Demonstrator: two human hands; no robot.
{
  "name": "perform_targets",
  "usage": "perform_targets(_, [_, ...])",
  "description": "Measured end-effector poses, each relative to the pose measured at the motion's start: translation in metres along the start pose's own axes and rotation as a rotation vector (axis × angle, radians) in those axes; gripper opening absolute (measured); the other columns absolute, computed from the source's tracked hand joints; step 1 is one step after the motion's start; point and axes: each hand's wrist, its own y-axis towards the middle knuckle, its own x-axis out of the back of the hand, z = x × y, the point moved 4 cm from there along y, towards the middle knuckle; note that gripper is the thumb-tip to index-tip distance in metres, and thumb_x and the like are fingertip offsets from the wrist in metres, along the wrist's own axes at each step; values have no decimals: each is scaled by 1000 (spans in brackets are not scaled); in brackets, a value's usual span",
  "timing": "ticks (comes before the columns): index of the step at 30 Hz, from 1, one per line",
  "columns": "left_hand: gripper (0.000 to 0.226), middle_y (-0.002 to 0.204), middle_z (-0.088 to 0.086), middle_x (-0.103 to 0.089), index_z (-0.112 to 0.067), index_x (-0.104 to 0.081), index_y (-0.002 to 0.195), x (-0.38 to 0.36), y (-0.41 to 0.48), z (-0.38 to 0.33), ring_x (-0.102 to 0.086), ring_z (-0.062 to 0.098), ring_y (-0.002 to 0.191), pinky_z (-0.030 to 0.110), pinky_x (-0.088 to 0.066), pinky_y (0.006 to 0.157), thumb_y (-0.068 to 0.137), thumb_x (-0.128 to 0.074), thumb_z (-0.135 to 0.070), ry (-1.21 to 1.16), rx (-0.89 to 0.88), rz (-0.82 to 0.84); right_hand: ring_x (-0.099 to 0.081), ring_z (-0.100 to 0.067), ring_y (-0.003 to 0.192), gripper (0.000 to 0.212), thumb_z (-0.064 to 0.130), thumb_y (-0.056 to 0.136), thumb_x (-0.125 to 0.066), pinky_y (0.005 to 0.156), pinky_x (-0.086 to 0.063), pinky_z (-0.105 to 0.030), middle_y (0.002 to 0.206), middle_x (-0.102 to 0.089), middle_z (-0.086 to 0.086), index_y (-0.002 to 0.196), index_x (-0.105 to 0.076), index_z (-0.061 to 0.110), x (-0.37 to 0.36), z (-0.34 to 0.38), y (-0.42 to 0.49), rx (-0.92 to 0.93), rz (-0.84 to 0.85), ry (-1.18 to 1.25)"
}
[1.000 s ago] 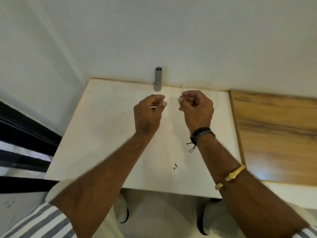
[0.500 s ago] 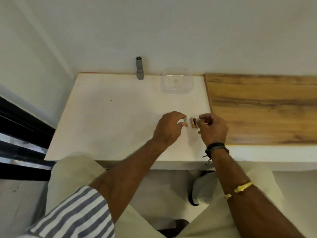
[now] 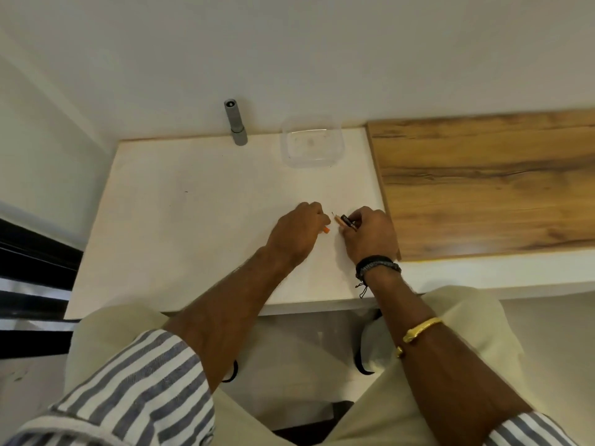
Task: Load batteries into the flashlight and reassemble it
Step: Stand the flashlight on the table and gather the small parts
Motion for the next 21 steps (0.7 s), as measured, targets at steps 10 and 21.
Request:
perform_targets(10, [19, 101, 9, -69, -11, -72, 111, 3, 3, 20, -58, 25, 94, 46, -52, 80, 100, -57, -18, -92, 21, -86, -68, -25, 97, 15, 20, 96, -67, 78, -55, -33, 107, -73, -5, 107, -76, 20, 1, 7, 11, 63, 47, -62])
perform_targets(21, [18, 96, 3, -72, -22, -78, 103, 88, 85, 57, -62, 23, 89, 31, -42, 69, 96, -62, -26, -75, 142, -358, -67, -21, 92, 10, 27, 91, -72, 74, -52, -31, 99, -75, 0, 99, -76, 24, 27, 103, 118, 347, -87, -25])
